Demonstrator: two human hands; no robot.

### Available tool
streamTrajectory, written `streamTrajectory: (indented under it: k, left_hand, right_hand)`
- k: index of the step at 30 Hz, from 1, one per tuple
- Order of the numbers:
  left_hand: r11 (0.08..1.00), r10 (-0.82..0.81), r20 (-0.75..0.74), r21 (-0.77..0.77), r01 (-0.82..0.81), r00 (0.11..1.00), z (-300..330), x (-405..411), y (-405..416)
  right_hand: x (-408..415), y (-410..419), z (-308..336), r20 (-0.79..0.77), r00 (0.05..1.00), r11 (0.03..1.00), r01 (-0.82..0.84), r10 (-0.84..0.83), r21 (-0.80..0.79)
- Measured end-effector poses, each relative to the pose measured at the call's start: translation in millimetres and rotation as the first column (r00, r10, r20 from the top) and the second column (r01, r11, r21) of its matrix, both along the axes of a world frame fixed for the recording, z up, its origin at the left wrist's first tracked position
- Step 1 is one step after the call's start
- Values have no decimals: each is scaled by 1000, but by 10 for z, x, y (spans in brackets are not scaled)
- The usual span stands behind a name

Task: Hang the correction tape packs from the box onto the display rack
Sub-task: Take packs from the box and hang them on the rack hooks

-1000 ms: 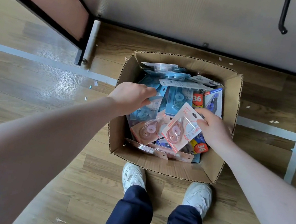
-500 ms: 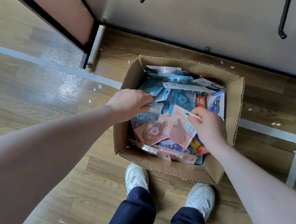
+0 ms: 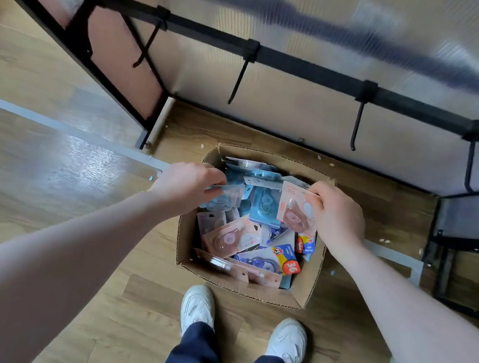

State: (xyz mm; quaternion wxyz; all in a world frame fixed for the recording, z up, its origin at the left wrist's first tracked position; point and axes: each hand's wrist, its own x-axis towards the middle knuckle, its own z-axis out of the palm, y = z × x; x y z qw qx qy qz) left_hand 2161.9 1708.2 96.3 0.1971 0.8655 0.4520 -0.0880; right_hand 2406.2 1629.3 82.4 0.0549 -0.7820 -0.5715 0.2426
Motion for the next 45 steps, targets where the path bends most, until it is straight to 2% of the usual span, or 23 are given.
streamTrajectory:
  k: [4, 13, 21, 24, 28, 34, 39, 45]
  left_hand:
    - [997, 48, 0, 68, -48, 999, 437, -2, 28]
    - [974, 81, 167, 196, -114, 983, 1533, 20, 106]
    - [935, 109, 225, 308, -177, 968, 2639, -130, 98]
    - [905, 94, 294, 373, -204, 951, 3062, -198, 53]
    - [880, 99, 277, 424, -214, 956, 3566, -263, 18]
    - [784, 56, 319, 573, -240, 946, 4311, -355, -43]
    - [715, 52, 313, 652, -254, 948, 4920, -509, -41]
    - [651, 11, 337, 712, -262, 941, 5444, -772, 107]
  right_hand:
    - [67, 92, 486, 16, 999, 998, -40, 39, 51]
    - [54, 217, 1579, -19, 996, 972, -77, 83, 223]
    - [16, 295, 2674, 9, 994, 926, -106, 110, 361]
    - [-28, 330, 3123, 12, 993, 903, -111, 116, 414]
    - [-68, 376, 3708, 33, 992, 883, -127, 125, 453]
    - [-121, 401, 4485, 43, 982, 829, -177, 182, 530]
    - [-229, 406, 5003, 32, 974, 769, -198, 225, 607]
    - [-432, 523, 5446, 137, 962, 721, -269, 237, 638]
